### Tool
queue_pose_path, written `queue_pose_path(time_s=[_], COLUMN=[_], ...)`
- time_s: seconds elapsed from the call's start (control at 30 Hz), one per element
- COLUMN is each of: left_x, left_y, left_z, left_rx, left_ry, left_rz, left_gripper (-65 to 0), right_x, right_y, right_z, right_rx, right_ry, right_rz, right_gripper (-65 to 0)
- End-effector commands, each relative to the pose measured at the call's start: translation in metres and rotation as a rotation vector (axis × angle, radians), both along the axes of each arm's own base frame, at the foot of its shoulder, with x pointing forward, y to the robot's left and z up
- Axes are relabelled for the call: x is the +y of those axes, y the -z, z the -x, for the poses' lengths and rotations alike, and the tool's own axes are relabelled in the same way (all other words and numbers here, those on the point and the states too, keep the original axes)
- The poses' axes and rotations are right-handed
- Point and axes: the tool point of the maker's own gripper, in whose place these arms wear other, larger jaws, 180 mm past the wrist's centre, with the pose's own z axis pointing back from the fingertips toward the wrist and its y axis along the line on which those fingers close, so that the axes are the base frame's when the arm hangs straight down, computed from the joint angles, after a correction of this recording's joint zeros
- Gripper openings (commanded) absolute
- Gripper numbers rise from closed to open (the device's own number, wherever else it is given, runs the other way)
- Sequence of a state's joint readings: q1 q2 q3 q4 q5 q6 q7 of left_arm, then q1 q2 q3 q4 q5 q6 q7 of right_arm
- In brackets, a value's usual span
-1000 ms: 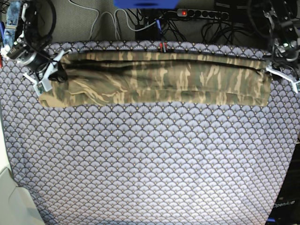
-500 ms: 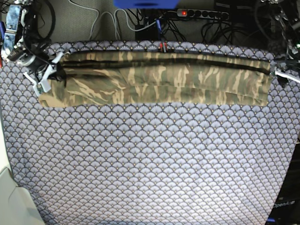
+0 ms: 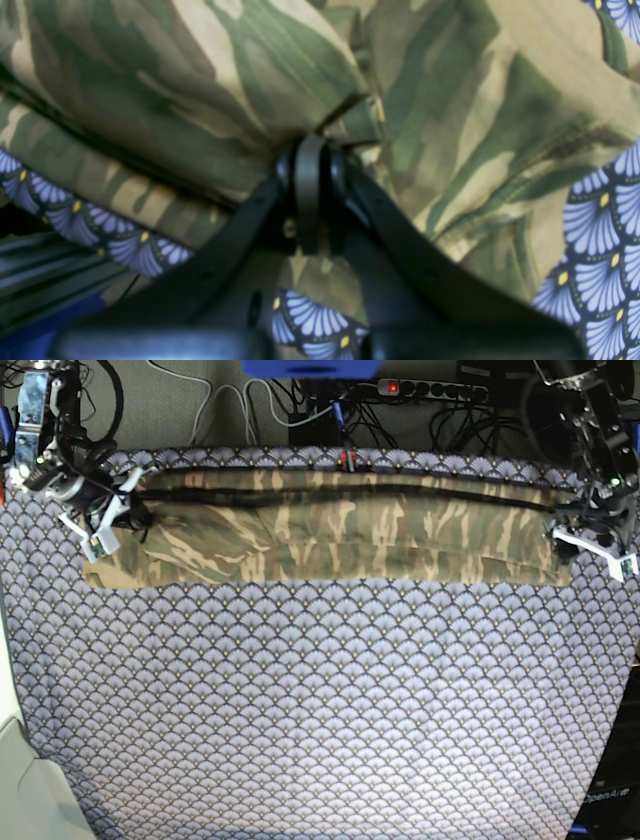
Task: Fold the T-shirt properly
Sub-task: 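Grasp both ends of the folded strip and straighten it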
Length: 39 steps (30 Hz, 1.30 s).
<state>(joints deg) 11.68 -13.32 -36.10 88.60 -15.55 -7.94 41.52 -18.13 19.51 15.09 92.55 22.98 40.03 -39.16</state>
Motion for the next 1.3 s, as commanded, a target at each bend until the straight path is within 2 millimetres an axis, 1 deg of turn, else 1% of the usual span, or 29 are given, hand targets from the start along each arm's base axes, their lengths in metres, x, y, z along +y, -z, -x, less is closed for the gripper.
queue_pose_path(time_s=[0.0,0.07,0.13,0.2,0.3,0.4,0.6,0.67,0.77,0.9,1.03,1.23,1.27], left_x=[0.008,0.005,0.000,-0.003,-0.005,-0.004,0.004,0.004,0.001,-0.026,-0.043,-0.045,-0.045], left_y=[-0.014,-0.019,-0.036,-0.044,-0.045,-0.036,0.008,0.017,0.021,0.033,0.041,0.043,0.047], left_z=[-0.006,-0.007,-0.013,-0.011,-0.013,-0.018,-0.010,-0.009,-0.009,-0.015,-0.016,-0.013,-0.008], left_rx=[-0.036,-0.056,-0.104,-0.124,-0.128,-0.119,-0.025,-0.009,0.004,0.041,0.063,0.069,0.081], left_ry=[0.000,0.006,0.022,0.034,0.041,0.027,-0.030,-0.040,-0.033,0.049,0.089,0.089,0.088], left_rz=[-0.033,-0.024,-0.025,-0.025,-0.027,-0.002,0.076,0.093,0.100,0.114,0.128,0.131,0.132], left_gripper=[-18.5,-18.7,-18.7,-18.7,-18.6,-18.6,-18.5,-18.4,-18.4,-18.7,-18.7,-18.8,-18.9], right_x=[-0.002,-0.002,-0.002,-0.002,-0.002,-0.002,-0.002,-0.002,-0.002,-0.002,-0.002,-0.003,-0.003], right_y=[-0.009,-0.009,-0.009,-0.009,-0.009,-0.010,-0.011,-0.012,-0.012,-0.012,-0.012,-0.012,-0.012], right_z=[-0.007,-0.007,-0.007,-0.007,-0.007,-0.007,-0.011,-0.011,-0.011,-0.011,-0.011,-0.012,-0.012], right_rx=[-0.036,-0.036,-0.036,-0.036,-0.036,-0.038,-0.042,-0.043,-0.043,-0.043,-0.043,-0.046,-0.046], right_ry=[0.000,0.000,0.000,0.000,0.000,0.000,-0.001,-0.001,-0.001,-0.001,-0.001,-0.002,-0.002], right_rz=[-0.006,-0.006,-0.006,-0.006,-0.006,-0.008,-0.003,-0.003,-0.003,-0.003,-0.003,-0.001,-0.001], right_gripper=[-65.0,-65.0,-65.0,-65.0,-65.0,-65.0,-65.0,-65.0,-65.0,-65.0,-65.0,-65.0,-65.0])
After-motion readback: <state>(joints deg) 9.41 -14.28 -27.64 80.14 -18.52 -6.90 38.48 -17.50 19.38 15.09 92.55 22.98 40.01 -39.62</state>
